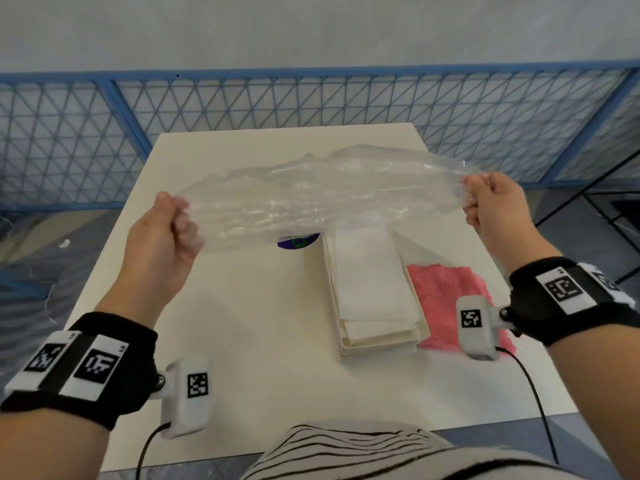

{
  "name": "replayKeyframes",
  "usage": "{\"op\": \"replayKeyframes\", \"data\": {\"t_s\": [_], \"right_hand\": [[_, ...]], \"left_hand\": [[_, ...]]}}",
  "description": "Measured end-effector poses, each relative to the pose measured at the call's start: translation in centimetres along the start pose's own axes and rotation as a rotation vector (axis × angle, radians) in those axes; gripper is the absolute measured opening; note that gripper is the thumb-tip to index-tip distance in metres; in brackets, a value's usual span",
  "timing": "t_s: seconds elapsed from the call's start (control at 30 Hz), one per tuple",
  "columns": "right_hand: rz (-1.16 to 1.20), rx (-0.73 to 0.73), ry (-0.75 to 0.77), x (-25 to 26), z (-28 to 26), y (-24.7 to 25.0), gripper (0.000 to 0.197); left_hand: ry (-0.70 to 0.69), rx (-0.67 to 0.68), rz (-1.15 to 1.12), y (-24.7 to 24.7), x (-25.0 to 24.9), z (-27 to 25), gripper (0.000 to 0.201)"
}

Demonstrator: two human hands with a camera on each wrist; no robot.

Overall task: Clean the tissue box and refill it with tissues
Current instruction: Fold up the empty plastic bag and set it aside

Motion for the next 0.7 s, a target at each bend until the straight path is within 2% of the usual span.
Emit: {"op": "replayKeyframes", "data": {"t_s": [0.07,0.17,0.23,0.27,0.3,0.37,0.43,0.5,0.57,0.6,0.63,0.67,0.7], "right_hand": [[-0.047,0.007,-0.023,-0.7,-0.1,0.5,0.027],[-0.086,0.056,-0.064,-1.4,-0.3,1.0,0.027],[-0.038,0.114,-0.093,-1.1,-0.8,1.0,0.026],[0.036,0.146,-0.104,-0.8,-1.0,1.0,0.025],[0.14,0.182,-0.114,-0.4,-1.2,1.2,0.026],[0.294,0.288,-0.141,0.2,-1.7,2.0,0.027],[0.192,0.389,-0.208,-0.4,-2.2,3.2,0.024],[-0.305,0.502,-0.322,-2.0,-2.7,4.7,0.021],[-0.804,0.631,-0.461,-3.5,-3.0,6.2,0.031],[-0.933,0.653,-0.469,-3.7,-3.0,6.5,0.031],[-0.916,0.634,-0.438,-3.4,-3.2,6.3,0.024],[-0.807,0.599,-0.399,-2.8,-3.4,5.7,0.024],[-0.648,0.548,-0.383,-2.4,-3.3,4.9,0.042]], "left_hand": [[-0.019,-0.035,0.132,0.2,0.1,-0.2,0.036],[-0.068,0.0,0.375,0.2,0.0,-0.6,0.042],[-0.152,0.094,0.617,0.5,-0.3,-0.8,0.049],[-0.187,0.153,0.705,0.8,-0.3,-0.7,0.045],[-0.203,0.215,0.748,1.0,-0.5,-0.7,0.031],[-0.058,0.387,0.757,1.9,-0.6,-0.9,0.003],[0.122,0.559,0.86,3.6,0.1,-1.1,0.027],[0.301,0.719,1.214,5.1,1.3,-1.8,0.022],[0.542,0.918,1.497,5.7,2.3,-2.6,0.045],[0.657,0.938,1.499,5.5,2.3,-3.1,0.044],[0.702,0.922,1.444,4.9,2.1,-3.4,0.043],[0.706,0.873,1.352,4.2,1.9,-3.5,0.058],[0.673,0.787,1.213,3.5,2.1,-3.1,0.081]]}}
Point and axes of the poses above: each hand's wrist, its own z-axis towards the middle knuckle, its own y-axis out of the back of the hand, x = y × z, the point moved 2 cm from there along z, towards the middle knuckle, and after that the axes turned 7 degrees about z, right-handed, at the moved point
